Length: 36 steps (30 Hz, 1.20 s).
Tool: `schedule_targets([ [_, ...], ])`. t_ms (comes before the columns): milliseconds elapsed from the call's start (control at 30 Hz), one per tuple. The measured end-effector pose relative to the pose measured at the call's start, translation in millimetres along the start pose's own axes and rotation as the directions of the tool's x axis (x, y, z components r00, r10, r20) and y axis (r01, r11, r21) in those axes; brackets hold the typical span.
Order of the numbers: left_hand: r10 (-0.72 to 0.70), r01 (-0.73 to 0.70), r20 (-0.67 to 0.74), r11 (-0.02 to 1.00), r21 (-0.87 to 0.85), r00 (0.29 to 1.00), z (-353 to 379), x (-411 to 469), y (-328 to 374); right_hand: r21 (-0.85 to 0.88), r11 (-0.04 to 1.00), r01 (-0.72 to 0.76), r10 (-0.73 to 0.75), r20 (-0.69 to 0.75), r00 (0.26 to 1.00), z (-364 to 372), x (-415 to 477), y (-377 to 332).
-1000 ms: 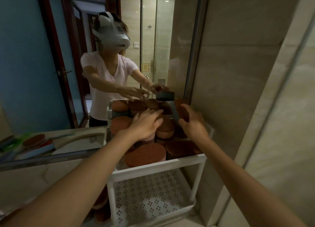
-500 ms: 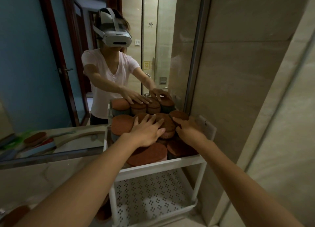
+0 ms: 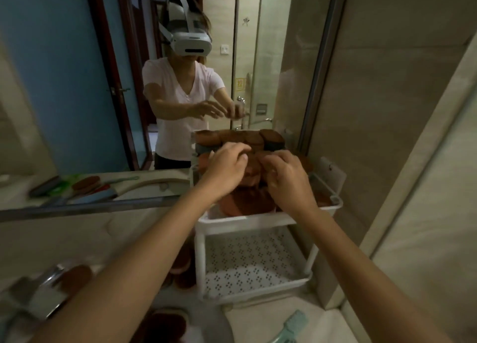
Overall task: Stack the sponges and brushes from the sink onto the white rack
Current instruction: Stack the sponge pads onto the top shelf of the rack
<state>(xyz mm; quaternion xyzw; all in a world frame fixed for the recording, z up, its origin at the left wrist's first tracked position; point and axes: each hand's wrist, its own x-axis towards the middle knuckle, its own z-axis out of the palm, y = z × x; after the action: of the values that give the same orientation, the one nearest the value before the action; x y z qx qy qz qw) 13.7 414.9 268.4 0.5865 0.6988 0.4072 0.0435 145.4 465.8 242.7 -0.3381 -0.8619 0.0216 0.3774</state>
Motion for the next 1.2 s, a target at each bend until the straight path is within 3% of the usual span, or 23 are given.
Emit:
schedule_targets([
  [167,-0.256,0.238,-0.168,0.963,-0.124,0.952,-55.9,-93.7,-43.9,0.312,0.949,0.043,-0.037,-0.024,0.999,34.5,-54.1,-99.6],
  [300,-0.499,0.471,-0.146,0.862,-0.187,0.854,-84.7,-197.3,-111.1,0.531,0.847,-0.038,-0.084,0.203,0.976,82.5,-113.1,-189.1],
  [400,-0.674,0.636,-0.139,0.733,-0.239,0.725,-102.4,-277.1,-161.6,0.565,0.816,-0.123,-0.163,0.429,0.889,123.8,-160.9,-252.1],
  [533,-0.861,0.81,-0.08,0.501,-0.304,0.502,-130.2,-380.9,-229.0,0.466,0.85,-0.246,-0.182,0.698,0.693,176.1,-226.8,-316.7],
  [700,-0.941,0.889,-0.185,0.329,-0.318,0.282,-175.3,-482.6,-290.1,0.352,0.897,-0.267,-0.191,0.854,0.483,217.8,-291.3,-372.5],
  [800,-0.942,0.927,-0.239,0.293,-0.233,0.237,-201.0,-516.6,-310.8,0.306,0.907,-0.29,-0.149,0.876,0.459,231.1,-307.3,-408.6],
  [933,-0.858,0.955,-0.497,0.244,-0.166,0.133,-223.7,-543.2,-339.2,0.227,0.925,-0.306,-0.089,0.909,0.408,248.3,-320.0,-453.6],
  [1000,-0.849,0.963,-0.523,0.201,-0.18,0.079,-228.4,-547.1,-347.6,0.206,0.939,-0.276,-0.085,0.915,0.395,255.2,-324.7,-469.1],
  [1200,-0.892,0.943,-0.445,0.21,-0.258,0.077,-236.4,-556.1,-379.9,0.129,0.987,-0.097,-0.088,0.934,0.347,274.9,-331.6,-499.1],
])
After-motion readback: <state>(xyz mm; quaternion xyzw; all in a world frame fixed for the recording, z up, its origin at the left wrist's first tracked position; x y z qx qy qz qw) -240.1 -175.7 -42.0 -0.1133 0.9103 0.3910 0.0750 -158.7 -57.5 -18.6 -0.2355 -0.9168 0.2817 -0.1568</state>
